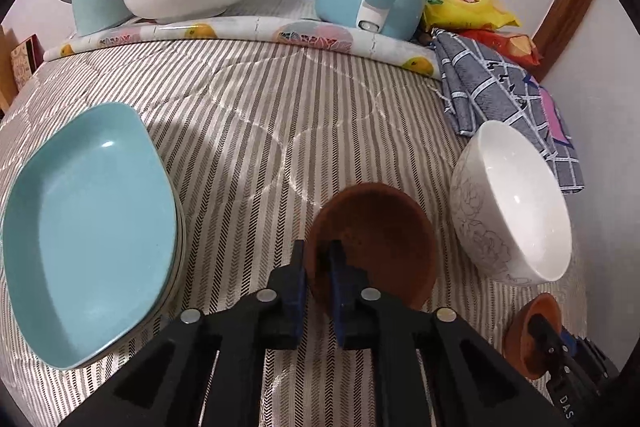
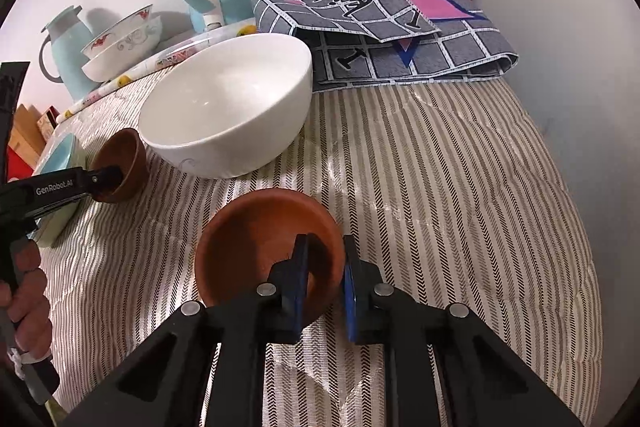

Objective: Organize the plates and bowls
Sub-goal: 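Lift a brown bowl in each gripper, right gripper moving toward the white bowl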

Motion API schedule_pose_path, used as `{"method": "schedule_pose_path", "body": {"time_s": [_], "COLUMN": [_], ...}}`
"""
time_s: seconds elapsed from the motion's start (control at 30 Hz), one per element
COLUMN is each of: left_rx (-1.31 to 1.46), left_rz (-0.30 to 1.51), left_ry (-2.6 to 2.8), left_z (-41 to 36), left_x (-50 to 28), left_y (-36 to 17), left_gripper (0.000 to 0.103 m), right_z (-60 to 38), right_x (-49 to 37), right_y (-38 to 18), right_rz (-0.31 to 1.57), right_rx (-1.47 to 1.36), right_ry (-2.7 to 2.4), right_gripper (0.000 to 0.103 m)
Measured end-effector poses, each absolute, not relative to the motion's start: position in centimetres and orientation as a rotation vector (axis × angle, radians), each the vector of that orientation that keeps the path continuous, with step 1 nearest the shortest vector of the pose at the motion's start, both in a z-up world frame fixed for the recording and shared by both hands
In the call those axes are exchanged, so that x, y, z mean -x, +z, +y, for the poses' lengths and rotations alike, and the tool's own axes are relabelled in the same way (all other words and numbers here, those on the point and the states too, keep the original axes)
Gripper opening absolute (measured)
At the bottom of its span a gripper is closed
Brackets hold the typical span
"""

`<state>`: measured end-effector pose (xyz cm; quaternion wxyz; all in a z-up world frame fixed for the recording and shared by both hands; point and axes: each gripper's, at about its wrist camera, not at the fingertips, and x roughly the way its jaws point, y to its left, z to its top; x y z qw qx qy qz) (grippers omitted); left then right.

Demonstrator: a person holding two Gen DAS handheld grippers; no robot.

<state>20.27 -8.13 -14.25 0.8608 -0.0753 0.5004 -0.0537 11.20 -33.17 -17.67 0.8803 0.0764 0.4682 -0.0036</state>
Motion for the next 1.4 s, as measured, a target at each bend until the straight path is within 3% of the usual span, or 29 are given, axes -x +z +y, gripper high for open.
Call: {"method": "schedule_pose_path", "body": {"time_s": [0.2,1.4], "left_rx": [0.163,0.166], "left_rz": [1.039,0.960], "left_ry": [-0.154,-0.175], "left_z": [-8.1,-6.7], "left_x": [-19.9,-17.7], "left_y": [-13.7,-9.0], "left_gripper": [0.008,0.008], "right_z": [-33.2,-33.6], "right_x": [-11.0,-9.7], "right_y": [-17.2,-11.1], "right_rz": [0.955,0.857], "right_rx": [-0.178,-0.232], "right_ry": [-0.003,-0.045], "right_gripper": [0.009,0.009]}}
